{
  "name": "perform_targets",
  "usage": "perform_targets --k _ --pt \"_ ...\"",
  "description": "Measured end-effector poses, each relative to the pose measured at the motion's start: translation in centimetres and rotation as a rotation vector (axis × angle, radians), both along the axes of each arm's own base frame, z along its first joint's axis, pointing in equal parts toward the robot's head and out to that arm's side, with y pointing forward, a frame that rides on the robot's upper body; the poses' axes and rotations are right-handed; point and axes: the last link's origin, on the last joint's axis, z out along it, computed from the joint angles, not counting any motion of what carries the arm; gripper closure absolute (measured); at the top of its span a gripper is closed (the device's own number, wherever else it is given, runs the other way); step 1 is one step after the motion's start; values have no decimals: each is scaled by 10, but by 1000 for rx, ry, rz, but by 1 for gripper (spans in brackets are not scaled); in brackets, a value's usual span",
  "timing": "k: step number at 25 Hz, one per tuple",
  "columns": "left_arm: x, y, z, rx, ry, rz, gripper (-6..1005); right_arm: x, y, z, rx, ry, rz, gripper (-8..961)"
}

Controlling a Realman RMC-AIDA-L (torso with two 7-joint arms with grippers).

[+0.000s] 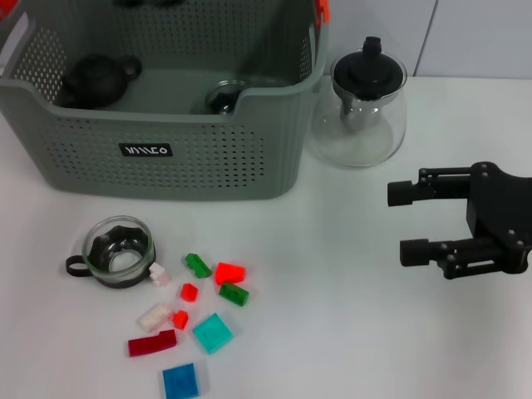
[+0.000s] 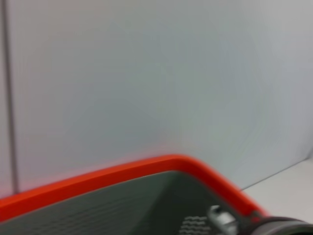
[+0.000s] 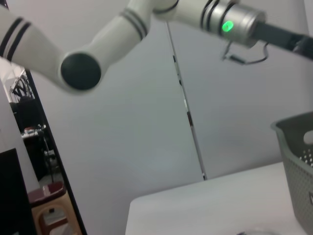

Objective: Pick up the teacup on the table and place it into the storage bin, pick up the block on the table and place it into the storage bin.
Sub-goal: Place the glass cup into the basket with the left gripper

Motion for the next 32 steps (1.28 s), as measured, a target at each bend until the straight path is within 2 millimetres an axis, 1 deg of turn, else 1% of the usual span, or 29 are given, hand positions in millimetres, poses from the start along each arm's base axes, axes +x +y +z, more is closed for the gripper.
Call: perform_targets --k 2,3,4,5,7,10,16,22,23,28,32 --pt "5 15 -3 3 46 34 950 0 0 -1 -6 -12 4 159" --pt "5 15 -3 3 46 34 950 -1 1 -2 -13 -21 9 159" --pt "10 31 -8 10 98 66 950 -1 1 -2 -13 -21 9 159" --pt "10 31 -8 11 101 69 950 -1 1 -3 -18 -28 13 159" --pt "13 41 -14 18 162 106 950 -2 2 -5 -28 -41 17 159" --pt "14 49 -21 23 240 146 950 -4 3 -8 -45 -56 14 159" --pt "3 59 -46 13 351 196 949 -13 6 -14 -80 -57 2 159" --pt "-7 64 -62 29 377 207 949 -21 8 -23 -113 -67 -11 160" --pt "-7 64 -62 29 377 207 949 -22 8 -24 -114 -67 -10 160" --pt "-19 66 -84 40 394 202 950 -25 9 -27 -114 -63 -11 160" --pt "-25 67 -95 54 395 200 950 -25 8 -30 -117 -57 -14 160"
